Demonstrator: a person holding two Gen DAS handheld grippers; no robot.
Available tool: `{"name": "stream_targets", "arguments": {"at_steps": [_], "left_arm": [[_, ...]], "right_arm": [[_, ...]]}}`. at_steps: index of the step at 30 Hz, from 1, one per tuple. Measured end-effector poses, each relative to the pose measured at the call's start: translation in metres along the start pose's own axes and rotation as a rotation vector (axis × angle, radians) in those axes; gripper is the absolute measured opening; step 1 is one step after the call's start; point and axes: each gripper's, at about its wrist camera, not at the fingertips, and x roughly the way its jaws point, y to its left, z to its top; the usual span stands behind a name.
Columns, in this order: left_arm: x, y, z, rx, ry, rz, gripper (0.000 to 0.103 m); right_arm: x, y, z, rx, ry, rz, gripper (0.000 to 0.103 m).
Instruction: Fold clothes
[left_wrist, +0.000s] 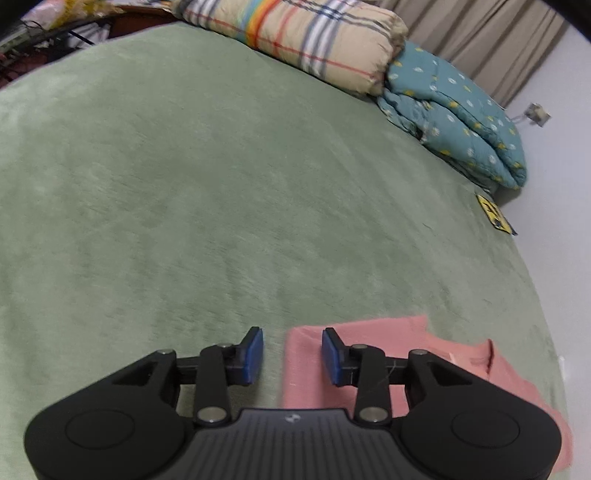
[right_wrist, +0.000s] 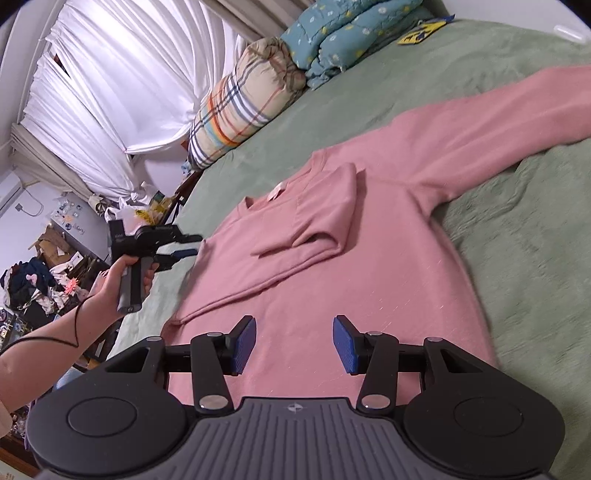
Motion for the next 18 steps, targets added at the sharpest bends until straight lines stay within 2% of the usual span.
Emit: {"name": "stream_targets", "arguments": {"at_steps": [1, 5, 8, 12, 14, 16, 18], "left_arm": [[0.003, -0.001, -0.002, 0.001, 0.006, -0.004, 0.002], [0.006, 0.019, -0.003, -0.074, 0.004, -0.059, 0.002], [0.006, 0.055, -0.001, -0.177, 0.0, -0.135, 0.003], [0.005, 0.087, -0.004, -0.294, -0.032, -0.171, 0.001], [-0.009, 0.1, -0.007, -0.358, -0.074, -0.165, 0.003], [-0.028, 0.112, -0.011, -0.403, -0.103, -0.161, 0.008], [-0.048, 0.106, -0.023, -0.356, -0.09, -0.191, 0.01]], "right_arm": [[0.0, -0.001, -0.001, 0.008, 0.002, -0.005, 0.045], [0.0, -0.004, 0.0, 0.029, 0.001, -0.021, 0.045], [0.003, -0.003, 0.0, 0.032, 0.004, -0.017, 0.045], [0.007, 0.004, -0.002, 0.03, 0.006, 0.006, 0.046], [0.007, 0.007, -0.004, 0.029, 0.004, 0.018, 0.046], [0.006, 0.009, -0.006, 0.03, 0.002, 0.032, 0.05], [0.004, 0.009, -0.008, 0.039, -0.003, 0.043, 0.05]]}}
